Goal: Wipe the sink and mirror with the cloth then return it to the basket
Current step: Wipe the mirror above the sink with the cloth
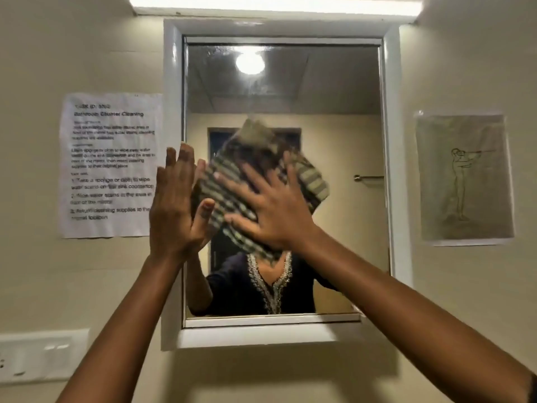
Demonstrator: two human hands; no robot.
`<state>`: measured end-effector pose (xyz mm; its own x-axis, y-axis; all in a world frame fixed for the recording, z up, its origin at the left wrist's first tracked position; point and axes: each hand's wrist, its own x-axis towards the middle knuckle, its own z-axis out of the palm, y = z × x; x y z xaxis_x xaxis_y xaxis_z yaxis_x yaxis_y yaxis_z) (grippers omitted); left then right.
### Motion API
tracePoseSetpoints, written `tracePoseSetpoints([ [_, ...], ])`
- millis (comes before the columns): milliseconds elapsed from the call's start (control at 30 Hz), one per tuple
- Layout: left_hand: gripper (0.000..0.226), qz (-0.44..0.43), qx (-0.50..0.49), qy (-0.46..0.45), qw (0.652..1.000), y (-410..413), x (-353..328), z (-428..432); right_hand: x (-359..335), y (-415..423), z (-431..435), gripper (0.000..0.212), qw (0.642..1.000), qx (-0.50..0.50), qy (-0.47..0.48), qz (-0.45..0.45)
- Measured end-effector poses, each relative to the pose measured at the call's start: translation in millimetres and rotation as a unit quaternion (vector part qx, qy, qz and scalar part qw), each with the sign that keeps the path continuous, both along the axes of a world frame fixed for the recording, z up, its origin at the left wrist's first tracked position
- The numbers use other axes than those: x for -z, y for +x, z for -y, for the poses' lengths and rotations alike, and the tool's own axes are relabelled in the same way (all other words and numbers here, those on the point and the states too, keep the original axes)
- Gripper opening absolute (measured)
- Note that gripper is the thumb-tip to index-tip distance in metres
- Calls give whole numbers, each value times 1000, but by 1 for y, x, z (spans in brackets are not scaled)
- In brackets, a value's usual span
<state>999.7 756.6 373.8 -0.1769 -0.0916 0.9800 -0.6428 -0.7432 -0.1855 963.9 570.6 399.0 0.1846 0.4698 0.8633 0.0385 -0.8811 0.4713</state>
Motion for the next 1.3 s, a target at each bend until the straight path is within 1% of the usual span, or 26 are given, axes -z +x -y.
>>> tracePoseSetpoints([
  [33,64,-5,2,10,1000,-3,0,0,19,-4,8,64,999,-1,-32,-22],
  [67,63,-10,-5,22,1000,-5,1,-1,30,-8,21,63,999,5,-41,-33],
  [133,64,-7,-13,59,998,-6,1,-2,28,-15,49,62,1000,21,-8,-21],
  [167,64,-4,-11,68,998,-5,2,-2,18,-19,62,62,999,29,30,-12],
  [233,68,-16,8,54,998,-4,5,-3,-10,-23,87,62,987,38,153,12],
  [333,71,-21,42,35,998,-3,6,-3,-51,-25,105,65,937,49,340,69],
  [400,72,-10,45,44,998,-4,6,-3,-62,-19,89,67,913,47,394,89],
  [433,73,-11,45,48,998,-4,6,-2,-62,-16,74,68,914,43,393,89],
  [467,75,-12,45,46,998,-4,7,-2,-57,-11,55,69,925,38,369,84],
  [500,76,-11,44,41,998,-4,6,-3,-46,-6,34,69,943,27,322,74],
  [567,76,-10,60,25,998,-4,5,-3,-8,0,-1,68,981,-3,191,43],
  [600,74,-13,77,17,997,-4,5,-3,15,1,-12,67,992,-14,127,21],
  [633,72,-19,90,11,996,-4,5,-3,35,-2,-14,65,996,-30,83,-6],
  [700,69,-28,82,11,996,-3,6,-4,56,-7,4,62,993,-76,64,-57],
  [733,71,-28,64,19,997,-2,6,-4,57,-11,22,62,990,-97,87,-62],
  [800,73,-27,19,44,999,-1,6,-4,56,-19,65,64,971,-100,213,-44],
  [833,73,-26,6,53,998,-1,6,-4,56,-23,87,65,955,-52,290,-18],
  [900,73,-31,11,55,998,-3,7,-3,62,-31,119,67,908,74,411,35],
  [933,74,-35,21,51,998,-4,7,-2,66,-33,122,68,887,99,450,43],
  [1000,75,-36,29,40,998,-6,7,1,74,-33,102,71,866,93,489,45],
  [1067,74,-27,20,35,999,-5,7,2,91,-27,61,73,876,87,474,26],
  [1100,74,-19,19,35,999,-3,7,2,103,-23,36,75,895,78,440,1],
  [1133,73,-12,26,35,999,-1,8,1,117,-21,7,77,918,62,390,-27],
  [1200,68,-17,51,39,998,4,7,-2,148,-18,-47,69,957,10,272,-98],
  [1267,69,-38,26,48,998,18,6,-6,164,-21,-80,61,966,-27,200,-163],
  [1300,73,-56,-24,50,997,27,6,-7,167,-21,-83,59,964,-33,194,-178],
])
